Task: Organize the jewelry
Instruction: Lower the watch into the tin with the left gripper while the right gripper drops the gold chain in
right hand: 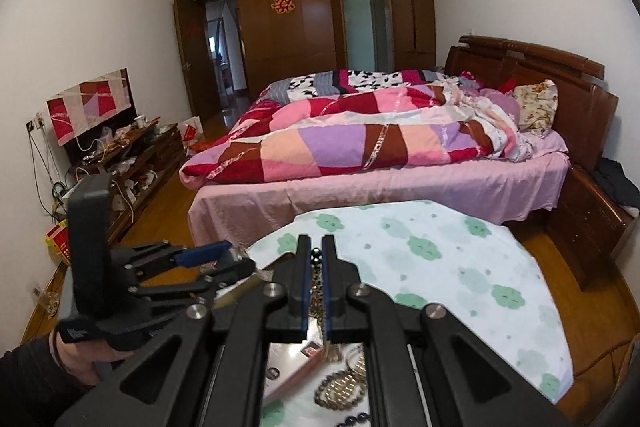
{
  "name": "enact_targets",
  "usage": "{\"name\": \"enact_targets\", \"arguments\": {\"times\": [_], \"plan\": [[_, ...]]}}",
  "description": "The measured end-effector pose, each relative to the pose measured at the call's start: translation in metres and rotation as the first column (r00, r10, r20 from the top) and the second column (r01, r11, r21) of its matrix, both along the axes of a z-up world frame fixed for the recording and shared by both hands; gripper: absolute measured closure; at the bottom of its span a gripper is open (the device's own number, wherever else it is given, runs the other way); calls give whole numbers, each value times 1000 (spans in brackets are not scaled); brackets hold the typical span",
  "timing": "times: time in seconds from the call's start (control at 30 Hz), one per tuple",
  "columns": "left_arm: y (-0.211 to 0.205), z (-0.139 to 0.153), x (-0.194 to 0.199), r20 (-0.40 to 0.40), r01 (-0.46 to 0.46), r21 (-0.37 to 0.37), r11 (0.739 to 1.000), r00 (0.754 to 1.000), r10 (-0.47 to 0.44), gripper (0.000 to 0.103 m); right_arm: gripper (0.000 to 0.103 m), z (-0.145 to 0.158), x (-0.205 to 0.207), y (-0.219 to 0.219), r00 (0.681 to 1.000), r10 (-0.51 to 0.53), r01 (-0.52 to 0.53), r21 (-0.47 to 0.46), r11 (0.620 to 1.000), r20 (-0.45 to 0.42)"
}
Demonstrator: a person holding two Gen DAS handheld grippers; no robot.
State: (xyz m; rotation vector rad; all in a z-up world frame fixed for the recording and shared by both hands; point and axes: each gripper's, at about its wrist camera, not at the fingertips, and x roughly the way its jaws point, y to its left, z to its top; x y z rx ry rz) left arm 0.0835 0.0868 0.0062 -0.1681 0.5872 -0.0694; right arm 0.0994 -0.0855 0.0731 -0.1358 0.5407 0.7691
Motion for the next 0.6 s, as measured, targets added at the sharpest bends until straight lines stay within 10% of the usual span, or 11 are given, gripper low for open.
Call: {"name": "enact_targets", "arguments": {"times": [0.6], "plan": [[8, -40, 17, -84, -28, 88, 996, 996, 35, 64, 96, -60, 14, 44, 995, 2, -10, -80, 997, -95]]}}
